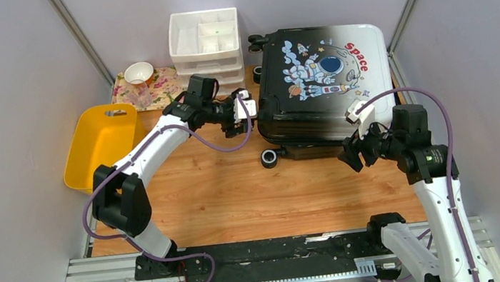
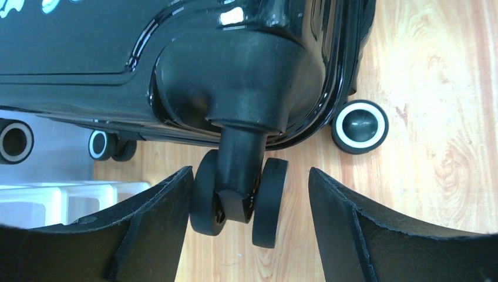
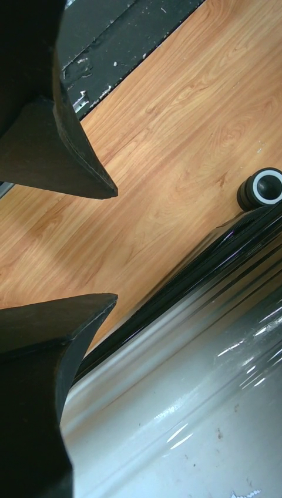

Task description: Open, take out, and arrange the luggage

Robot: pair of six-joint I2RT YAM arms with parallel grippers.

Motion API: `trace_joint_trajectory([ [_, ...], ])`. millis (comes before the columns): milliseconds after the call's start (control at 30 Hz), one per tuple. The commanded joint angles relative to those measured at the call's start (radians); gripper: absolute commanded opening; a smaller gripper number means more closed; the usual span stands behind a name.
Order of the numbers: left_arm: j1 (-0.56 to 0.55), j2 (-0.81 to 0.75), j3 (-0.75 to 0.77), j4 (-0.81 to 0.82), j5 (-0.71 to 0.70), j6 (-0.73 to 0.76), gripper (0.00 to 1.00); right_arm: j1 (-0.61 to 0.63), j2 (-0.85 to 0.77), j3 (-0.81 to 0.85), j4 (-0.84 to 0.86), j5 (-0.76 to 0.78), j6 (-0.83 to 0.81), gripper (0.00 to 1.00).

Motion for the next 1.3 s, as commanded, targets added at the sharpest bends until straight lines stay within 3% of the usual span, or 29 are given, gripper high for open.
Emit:
trace_joint_trajectory([
  [0,-0.005,0.025,-0.019,-0.011,-0.024,0.057,0.79,0.004,-0.014,-0.009,-0.029,-0.033,-0.047,0.64],
  [200,-0.004,0.04,0.004,0.046,-0.001,-0.005,0.64,0.004,-0.02,-0.064,-0.064,-0.09,-0.077,0.64],
  [300,-0.004,0.053,0.015,0.062,-0.009,-0.031,0.62,0.004,-0.049,-0.112,-0.034,-0.085,-0.103,0.64],
  [467,-0.004,0.069,0.015,0.055,-0.061,-0.006,0.78,0.004,-0.064,-0.158,-0.02,-0.076,-0.126,0.64],
  [633,-0.005,0.08,0.012,0.081,-0.079,-0.012,0.83,0.006,-0.063,-0.149,-0.024,-0.081,-0.127,0.64],
  [733,-0.004,0.085,0.032,0.066,-0.054,-0.013,0.73,0.004,-0.064,-0.149,-0.027,-0.084,-0.133,0.64],
  [933,-0.004,0.037,0.036,0.105,0.008,-0.084,0.37,0.004,-0.112,-0.199,0.031,-0.055,-0.127,0.63],
  [1067,-0.004,-0.013,0.032,0.202,0.013,-0.214,0.03,0.004,-0.175,-0.257,0.15,-0.016,-0.096,0.61],
  [1267,0.001,-0.047,0.053,0.387,-0.009,-0.435,0.0,0.004,-0.34,-0.388,0.36,0.025,-0.093,0.54],
])
